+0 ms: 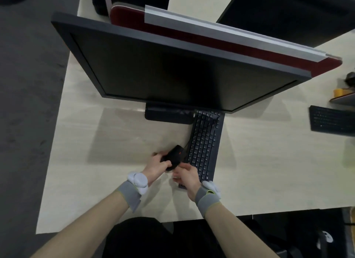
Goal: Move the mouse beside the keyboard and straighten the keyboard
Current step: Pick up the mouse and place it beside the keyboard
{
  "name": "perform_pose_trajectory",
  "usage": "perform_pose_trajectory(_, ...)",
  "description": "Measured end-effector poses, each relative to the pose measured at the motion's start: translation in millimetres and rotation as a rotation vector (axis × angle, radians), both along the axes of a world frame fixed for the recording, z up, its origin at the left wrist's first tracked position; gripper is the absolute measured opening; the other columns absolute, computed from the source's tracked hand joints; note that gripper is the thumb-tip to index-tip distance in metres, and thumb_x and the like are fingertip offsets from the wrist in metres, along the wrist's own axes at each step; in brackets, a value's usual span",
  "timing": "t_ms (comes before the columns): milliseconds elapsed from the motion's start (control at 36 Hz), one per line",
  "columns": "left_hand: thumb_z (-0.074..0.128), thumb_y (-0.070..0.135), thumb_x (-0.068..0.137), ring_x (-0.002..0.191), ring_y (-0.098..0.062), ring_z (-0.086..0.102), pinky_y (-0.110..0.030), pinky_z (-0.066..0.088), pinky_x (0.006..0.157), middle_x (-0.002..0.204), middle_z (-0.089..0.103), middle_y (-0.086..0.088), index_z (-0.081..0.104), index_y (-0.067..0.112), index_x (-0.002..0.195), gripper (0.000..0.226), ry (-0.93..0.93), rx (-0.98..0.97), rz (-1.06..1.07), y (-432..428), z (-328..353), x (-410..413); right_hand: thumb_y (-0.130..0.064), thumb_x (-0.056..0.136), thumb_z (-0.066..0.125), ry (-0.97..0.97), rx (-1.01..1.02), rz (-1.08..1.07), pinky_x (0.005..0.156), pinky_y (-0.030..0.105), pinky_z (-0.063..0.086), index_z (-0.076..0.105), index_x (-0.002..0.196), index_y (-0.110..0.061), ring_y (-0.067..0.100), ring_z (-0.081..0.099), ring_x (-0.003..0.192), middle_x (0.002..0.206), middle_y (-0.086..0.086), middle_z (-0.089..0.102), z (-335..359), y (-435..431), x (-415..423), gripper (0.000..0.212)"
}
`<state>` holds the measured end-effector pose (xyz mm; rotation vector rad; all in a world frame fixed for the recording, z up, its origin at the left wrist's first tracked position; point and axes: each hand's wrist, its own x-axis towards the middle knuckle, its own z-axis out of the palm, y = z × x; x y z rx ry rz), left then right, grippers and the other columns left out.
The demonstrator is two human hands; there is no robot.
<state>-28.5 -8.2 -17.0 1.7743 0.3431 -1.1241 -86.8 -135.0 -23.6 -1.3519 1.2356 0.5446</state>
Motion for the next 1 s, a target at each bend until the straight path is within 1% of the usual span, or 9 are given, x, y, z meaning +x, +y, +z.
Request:
perform_pose_trajectory(111,0.063,0.009,0.082,0.117,-0.036,0.060,-0.037,0.047,0.106,0.131,0.053,-0.020,0.061,0.004,0.131,0.049,-0.014,0.018,0.080,-8,2,-7,-0.007,0.085,0.066,-0.056,0.009,-0.023,0.091,0.045,0.058,0.066,0.120,-0.002,0.024,0.067,0.081,0.092,0.014,0.071,0,-8,-5,0.035)
perform_pose_trajectory(222,0.061,-0.001,0.083,0.110,-0.034,0.064,-0.037,0.053,0.098,0.121,0.059,-0.015,0.062,0.005,0.126,0.043,-0.068,0.031,0.173,-25,11,-17,-0.017,0.084,0.076,-0.126,0.017,-0.037,0.092,0.048,0.060,0.067,0.118,-0.002,0.036,0.074,0.099,0.106,0.024,0.075,2,-26,-12,0.038)
perform_pose_trajectory(278,0.061,-0.001,0.082,0.104,-0.032,0.066,-0.031,0.054,0.088,0.107,0.066,-0.010,0.064,0.009,0.121,0.040,-0.078,0.038,0.201,-37,18,-22,-0.020,0.082,0.080,-0.168,0.014,-0.069,0.087,0.043,0.063,0.067,0.112,-0.002,0.032,0.075,0.093,0.101,0.022,0.075,4,-39,-15,0.038)
perform_pose_trajectory(417,0.064,0.002,0.082,0.095,-0.030,0.066,-0.032,0.052,0.086,0.100,0.070,-0.016,0.065,0.019,0.115,0.037,-0.116,0.057,0.199,-84,30,-39,-0.017,0.083,0.081,-0.202,0.030,-0.153,0.076,0.036,0.062,0.062,0.111,0.002,0.024,0.069,0.079,0.094,0.018,0.069,7,-83,-28,0.039)
perform_pose_trajectory(528,0.065,0.006,0.082,0.109,-0.031,0.065,-0.043,0.051,0.102,0.120,0.065,-0.013,0.063,0.017,0.125,0.044,-0.125,0.060,0.161,-122,35,-54,-0.011,0.083,0.080,-0.207,0.042,-0.175,0.072,0.034,0.060,0.059,0.117,0.002,0.025,0.067,0.080,0.094,0.016,0.067,9,-119,-40,0.042)
perform_pose_trajectory(639,0.064,0.005,0.083,0.113,-0.025,0.063,-0.043,0.049,0.106,0.128,0.058,-0.008,0.061,0.017,0.126,0.044,-0.135,0.049,0.130,-162,38,-71,-0.007,0.084,0.079,-0.207,0.068,-0.173,0.065,0.027,0.057,0.061,0.123,0.003,0.025,0.066,0.079,0.101,0.024,0.070,7,-166,-57,0.044)
perform_pose_trajectory(722,0.064,0.002,0.083,0.114,-0.022,0.062,-0.039,0.049,0.106,0.130,0.057,-0.008,0.059,0.020,0.124,0.044,-0.128,0.028,0.089,-199,35,-82,-0.007,0.083,0.078,-0.210,0.057,-0.139,0.068,0.026,0.056,0.066,0.122,0.004,0.025,0.069,0.080,0.109,0.027,0.074,2,-210,-70,0.042)
perform_pose_trajectory(861,0.065,0.008,0.081,0.111,-0.013,0.065,-0.021,0.050,0.091,0.129,0.060,-0.002,0.056,0.030,0.120,0.046,-0.025,-0.029,0.048,-252,30,-97,-0.006,0.081,0.079,-0.181,0.005,-0.078,0.077,0.030,0.058,0.071,0.118,0.001,0.021,0.072,0.079,0.098,0.017,0.077,-14,-274,-86,0.038)
perform_pose_trajectory(1000,0.067,0.014,0.068,0.116,-0.016,0.063,-0.016,0.046,0.083,0.131,0.063,-0.005,0.055,0.022,0.133,0.066,0.066,-0.056,0.012,-295,19,-111,-0.003,0.079,0.077,-0.178,-0.079,-0.030,0.099,0.050,0.056,0.075,0.116,-0.001,0.033,0.075,0.100,0.103,0.017,0.078,-27,-320,-98,0.037)
